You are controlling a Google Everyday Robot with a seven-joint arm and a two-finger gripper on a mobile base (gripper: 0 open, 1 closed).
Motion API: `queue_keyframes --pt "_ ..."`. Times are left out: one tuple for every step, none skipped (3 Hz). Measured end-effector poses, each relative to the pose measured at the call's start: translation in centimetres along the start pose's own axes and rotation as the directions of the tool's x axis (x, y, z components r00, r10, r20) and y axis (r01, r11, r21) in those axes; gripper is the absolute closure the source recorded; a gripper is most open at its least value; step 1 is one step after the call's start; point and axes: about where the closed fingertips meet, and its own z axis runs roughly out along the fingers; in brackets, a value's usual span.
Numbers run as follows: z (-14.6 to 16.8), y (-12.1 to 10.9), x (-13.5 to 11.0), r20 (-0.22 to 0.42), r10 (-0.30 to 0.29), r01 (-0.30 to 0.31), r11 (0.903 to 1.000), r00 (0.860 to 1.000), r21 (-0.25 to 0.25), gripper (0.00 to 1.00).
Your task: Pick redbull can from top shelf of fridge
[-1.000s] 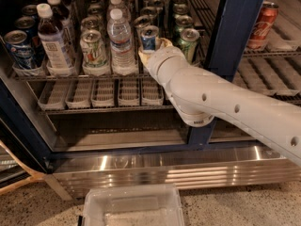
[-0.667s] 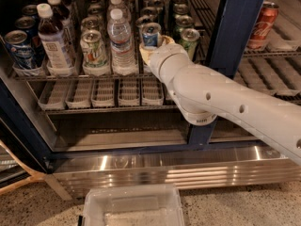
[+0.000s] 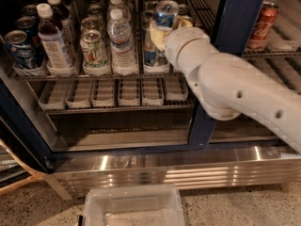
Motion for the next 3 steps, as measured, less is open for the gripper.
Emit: queue_keyframes --pt "-2.4 -2.3 -3.4 0.018 0.050 -0.049 0.9981 0.999 -0.036 1.00" --pt "-5.4 -4.8 -6.6 0.021 0.061 -0.059 0.9951 0.998 -0.080 1.00" --pt "-7.7 -5.0 -9.3 0.024 0.005 -0.001 0.9870 1.000 -0.160 1.00"
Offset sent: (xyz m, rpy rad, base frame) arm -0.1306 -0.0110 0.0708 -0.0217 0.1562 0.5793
